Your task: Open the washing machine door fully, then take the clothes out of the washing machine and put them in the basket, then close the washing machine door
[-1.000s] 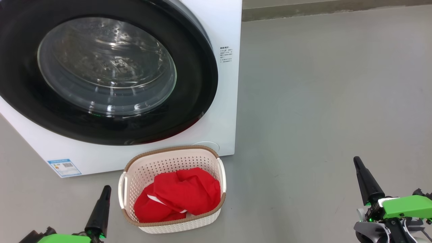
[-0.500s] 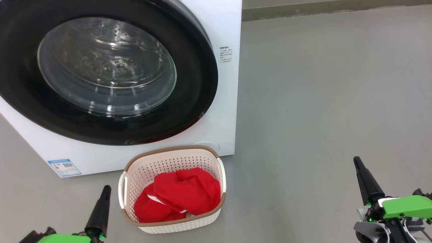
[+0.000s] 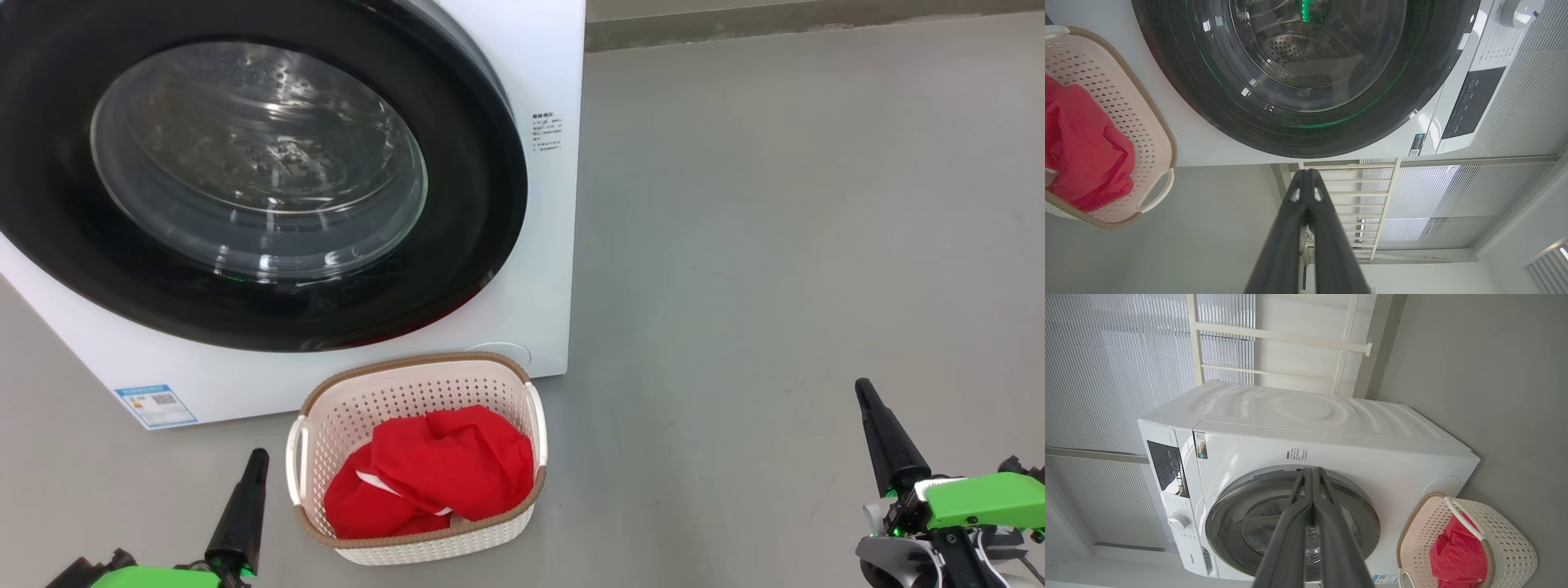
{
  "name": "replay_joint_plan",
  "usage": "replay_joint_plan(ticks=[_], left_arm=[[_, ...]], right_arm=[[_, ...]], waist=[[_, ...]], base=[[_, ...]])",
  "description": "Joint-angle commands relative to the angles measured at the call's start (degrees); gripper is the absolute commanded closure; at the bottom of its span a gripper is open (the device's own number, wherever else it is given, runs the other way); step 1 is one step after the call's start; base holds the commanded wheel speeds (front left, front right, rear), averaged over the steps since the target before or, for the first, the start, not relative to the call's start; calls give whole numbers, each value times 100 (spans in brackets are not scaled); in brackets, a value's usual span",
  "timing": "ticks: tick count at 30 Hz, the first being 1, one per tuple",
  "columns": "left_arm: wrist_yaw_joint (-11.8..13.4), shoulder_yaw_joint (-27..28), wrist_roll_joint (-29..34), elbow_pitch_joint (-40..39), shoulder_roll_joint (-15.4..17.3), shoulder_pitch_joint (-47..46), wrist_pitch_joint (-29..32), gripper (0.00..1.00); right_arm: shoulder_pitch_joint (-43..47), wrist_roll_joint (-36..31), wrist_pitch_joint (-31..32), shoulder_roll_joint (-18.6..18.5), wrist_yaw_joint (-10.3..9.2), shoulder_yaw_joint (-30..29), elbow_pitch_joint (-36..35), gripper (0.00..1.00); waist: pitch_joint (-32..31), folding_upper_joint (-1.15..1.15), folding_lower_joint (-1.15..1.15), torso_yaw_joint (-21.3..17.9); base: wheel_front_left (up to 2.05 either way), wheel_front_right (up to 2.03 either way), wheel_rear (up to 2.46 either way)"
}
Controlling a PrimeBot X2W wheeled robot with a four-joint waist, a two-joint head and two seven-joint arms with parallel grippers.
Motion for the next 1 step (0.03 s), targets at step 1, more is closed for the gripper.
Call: replay_joint_plan(ticks=[1], left_arm=[[-41, 202, -39, -118, 44, -228, 34, 100]], right_arm=[[-232, 22, 34, -77, -4, 72, -142, 100]], waist=[[0, 0, 0, 0]], base=[[0, 0, 0]])
